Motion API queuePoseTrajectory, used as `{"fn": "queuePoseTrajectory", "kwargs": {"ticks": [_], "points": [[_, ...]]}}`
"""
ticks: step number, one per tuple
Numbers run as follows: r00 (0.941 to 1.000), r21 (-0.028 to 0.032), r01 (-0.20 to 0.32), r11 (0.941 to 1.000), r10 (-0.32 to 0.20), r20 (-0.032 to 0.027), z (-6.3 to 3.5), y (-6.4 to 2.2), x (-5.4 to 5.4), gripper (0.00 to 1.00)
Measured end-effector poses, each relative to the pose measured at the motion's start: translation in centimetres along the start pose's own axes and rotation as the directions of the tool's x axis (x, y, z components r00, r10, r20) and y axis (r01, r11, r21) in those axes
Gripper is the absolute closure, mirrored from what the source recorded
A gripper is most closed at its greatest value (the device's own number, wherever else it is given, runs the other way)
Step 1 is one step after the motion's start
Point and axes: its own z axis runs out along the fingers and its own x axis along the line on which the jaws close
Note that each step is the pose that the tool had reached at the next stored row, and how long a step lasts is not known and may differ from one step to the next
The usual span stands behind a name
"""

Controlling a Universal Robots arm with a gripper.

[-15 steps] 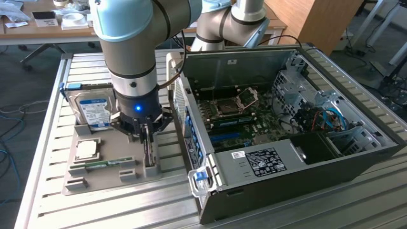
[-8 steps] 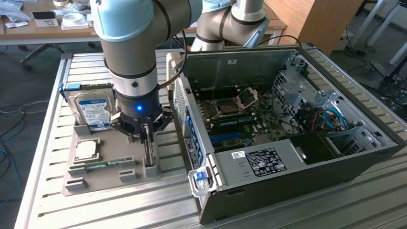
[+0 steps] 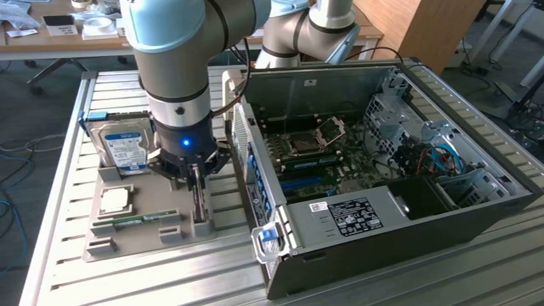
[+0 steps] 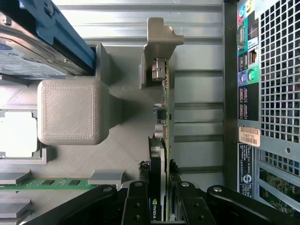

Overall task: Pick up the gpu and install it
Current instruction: 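Pick up the gpu and move the gpu toward the slot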

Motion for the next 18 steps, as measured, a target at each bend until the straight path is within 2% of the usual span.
{"fn": "queuePoseTrajectory", "kwargs": {"ticks": [18], "points": [[1.0,0.0,0.0,1.0,0.0,0.0,-3.92,0.21,-0.1,0.73]]}}
